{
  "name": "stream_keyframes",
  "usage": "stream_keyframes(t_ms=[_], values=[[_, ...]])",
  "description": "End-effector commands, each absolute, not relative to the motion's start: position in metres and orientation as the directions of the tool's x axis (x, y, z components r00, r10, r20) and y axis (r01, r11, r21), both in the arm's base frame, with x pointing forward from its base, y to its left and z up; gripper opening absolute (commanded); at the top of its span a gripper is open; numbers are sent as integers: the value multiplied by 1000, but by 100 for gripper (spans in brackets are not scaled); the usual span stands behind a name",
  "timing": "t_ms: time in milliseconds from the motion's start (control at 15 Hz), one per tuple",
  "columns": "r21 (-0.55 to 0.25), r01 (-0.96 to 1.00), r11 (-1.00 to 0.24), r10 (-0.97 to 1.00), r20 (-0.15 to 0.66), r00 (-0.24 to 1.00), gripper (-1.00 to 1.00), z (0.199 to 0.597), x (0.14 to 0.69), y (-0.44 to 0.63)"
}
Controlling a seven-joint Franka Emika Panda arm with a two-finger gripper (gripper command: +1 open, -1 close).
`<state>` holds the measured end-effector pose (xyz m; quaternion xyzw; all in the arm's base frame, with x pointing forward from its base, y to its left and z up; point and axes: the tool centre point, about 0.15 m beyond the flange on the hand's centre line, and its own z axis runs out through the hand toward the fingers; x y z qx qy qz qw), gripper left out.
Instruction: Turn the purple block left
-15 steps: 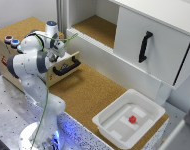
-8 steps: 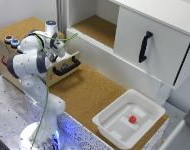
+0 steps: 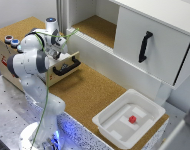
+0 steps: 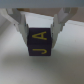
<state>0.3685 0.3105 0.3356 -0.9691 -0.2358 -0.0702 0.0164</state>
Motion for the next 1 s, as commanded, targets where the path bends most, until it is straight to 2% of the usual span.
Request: stream_keyframes(t_ms=[0,200,333,533,733,933], values=[[109,742,-662,748,32,663,-100,340,368,297],[122,871,-475,879,22,476,-100,336,362,275],[105,922,-372,928,57,368,-100,332,357,262],[72,960,-272,957,122,262,-100,334,354,261],[76,980,-185,972,161,172,-100,342,356,263],[42,994,-102,976,199,91,-100,349,355,271]])
